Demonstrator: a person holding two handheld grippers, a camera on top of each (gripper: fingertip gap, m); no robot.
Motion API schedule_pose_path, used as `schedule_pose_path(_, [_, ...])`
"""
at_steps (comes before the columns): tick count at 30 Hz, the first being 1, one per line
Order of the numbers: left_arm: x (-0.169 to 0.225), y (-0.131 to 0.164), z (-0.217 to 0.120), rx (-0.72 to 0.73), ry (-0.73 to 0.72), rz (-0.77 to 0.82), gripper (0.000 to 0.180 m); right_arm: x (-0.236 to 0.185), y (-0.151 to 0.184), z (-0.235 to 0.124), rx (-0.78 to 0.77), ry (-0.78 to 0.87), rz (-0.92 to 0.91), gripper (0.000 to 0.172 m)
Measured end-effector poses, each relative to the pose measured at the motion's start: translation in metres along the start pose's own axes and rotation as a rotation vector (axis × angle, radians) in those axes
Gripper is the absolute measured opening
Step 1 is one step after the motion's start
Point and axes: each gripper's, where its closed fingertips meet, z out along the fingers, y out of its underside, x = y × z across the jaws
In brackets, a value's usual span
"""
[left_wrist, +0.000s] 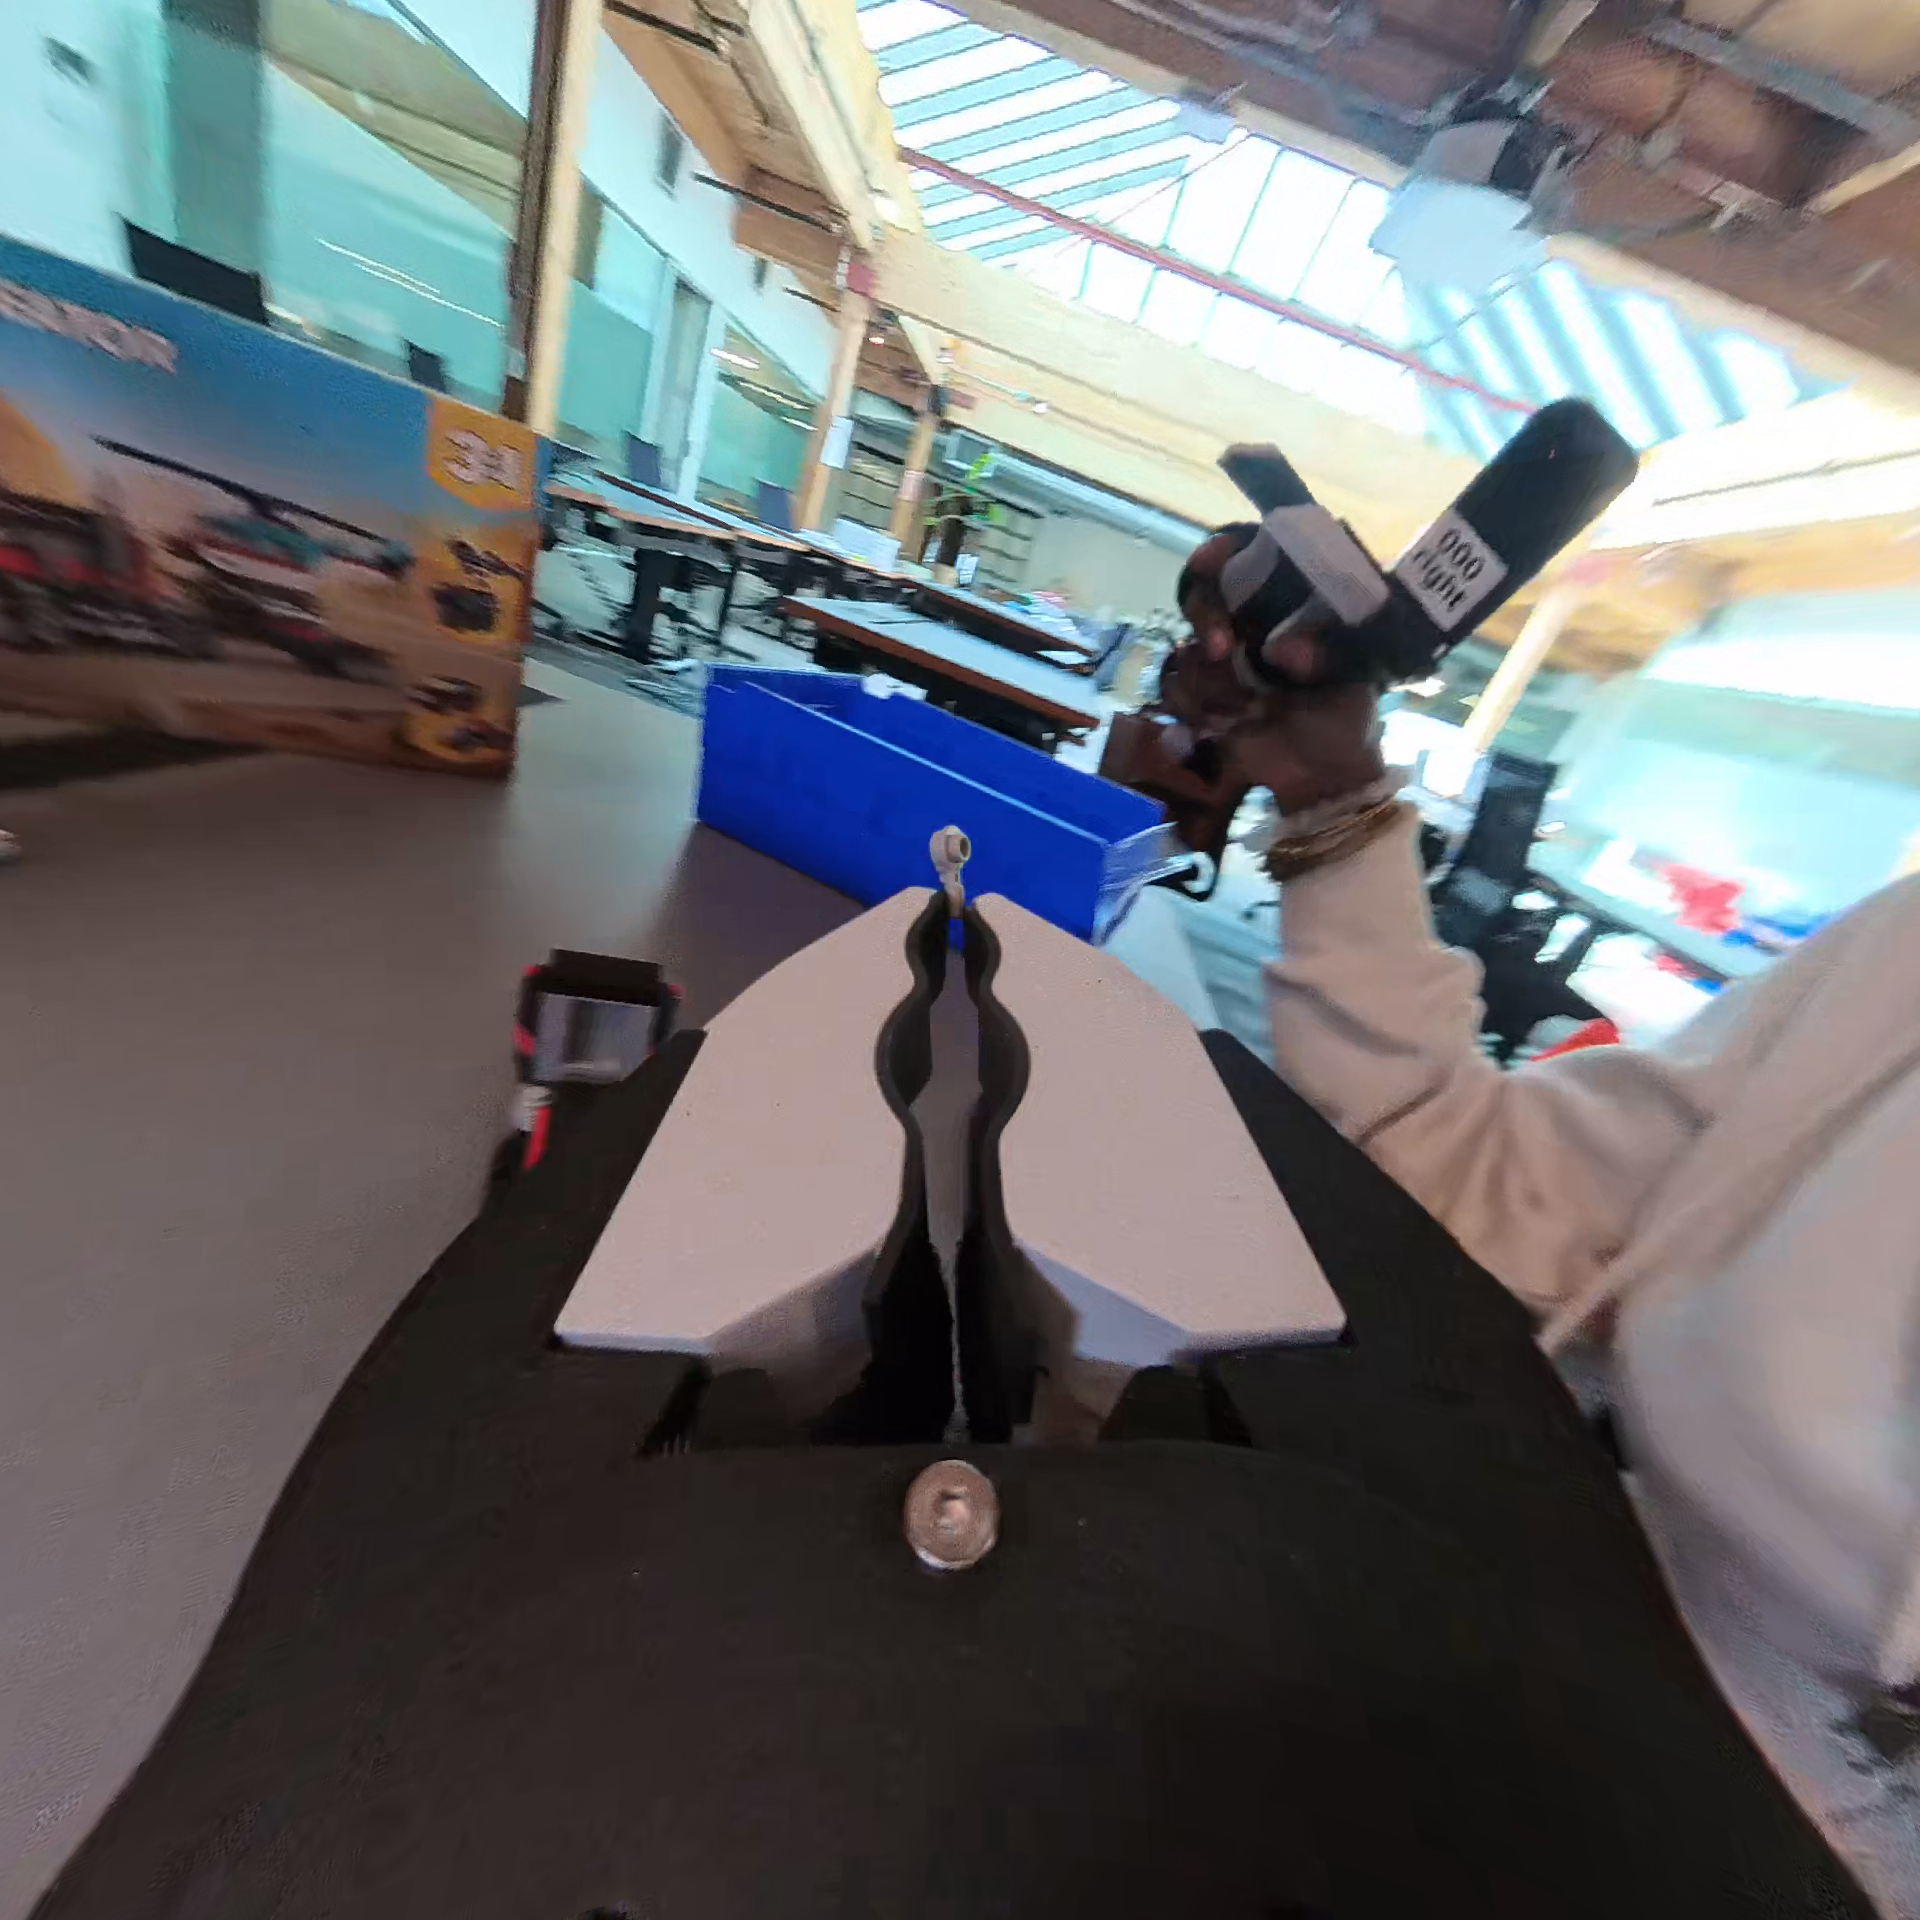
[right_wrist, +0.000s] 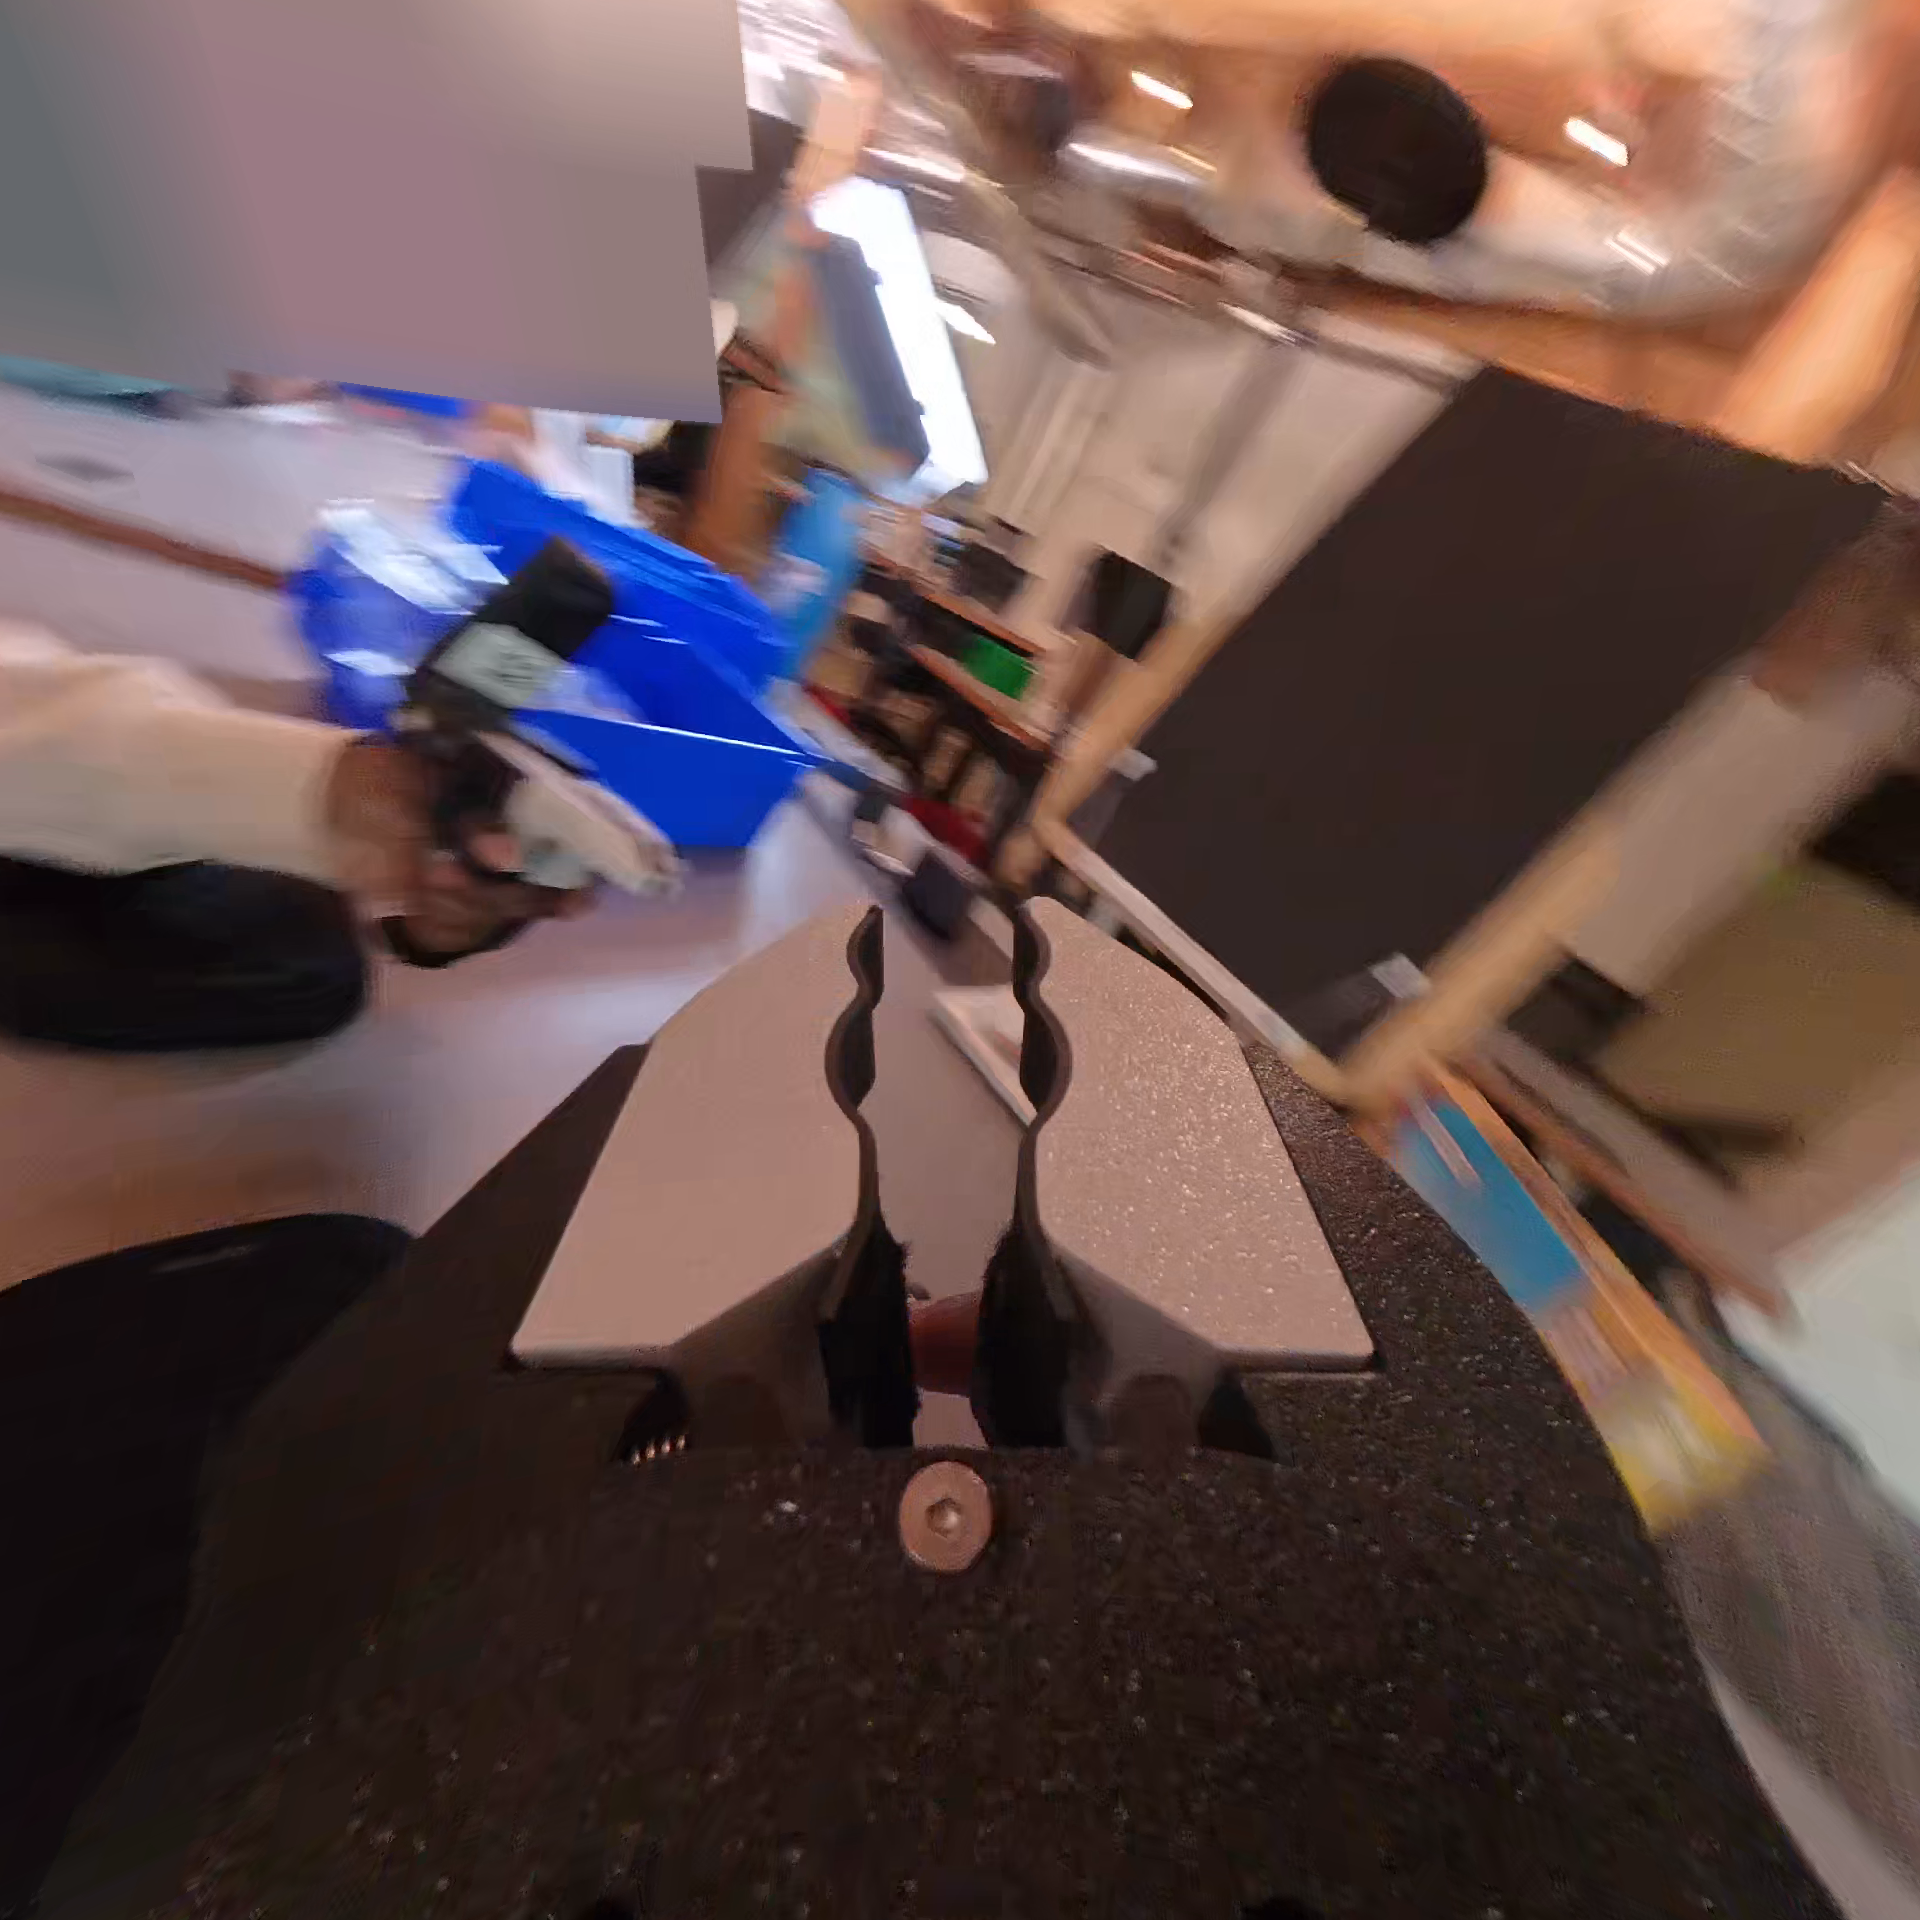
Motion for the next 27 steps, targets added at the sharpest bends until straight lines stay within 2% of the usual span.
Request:
schedule_pose_path(3, [0.017, 0.003, 0.001, -0.016, 0.150, -0.114, 0.003, -0.069, 0.000, 0.050, 0.014, -0.265, -0.155, 0.022])
schedule_pose_path(5, [0.031, 0.009, 0.001, -0.059, 0.272, -0.205, 0.003, -0.096, 0.015, 0.078, -0.024, -0.331, -0.211, 0.021])
schedule_pose_path(7, [0.040, 0.013, 0.001, -0.090, 0.355, -0.265, 0.003, -0.120, 0.032, 0.092, -0.056, -0.437, -0.214, 0.020])
schedule_pose_path(9, [0.047, 0.017, -0.001, -0.118, 0.411, -0.300, 0.003, -0.134, 0.042, 0.096, -0.074, -0.514, -0.177, 0.019])
schedule_pose_path(18, [0.067, 0.034, -0.003, -0.247, 0.523, -0.315, 0.003, -0.144, 0.048, 0.089, -0.026, -0.621, -0.068, 0.013])
schedule_pose_path(27, [0.071, 0.046, -0.004, -0.320, 0.535, -0.294, 0.003, -0.157, 0.055, 0.083, -0.072, -0.728, -0.010, 0.007])
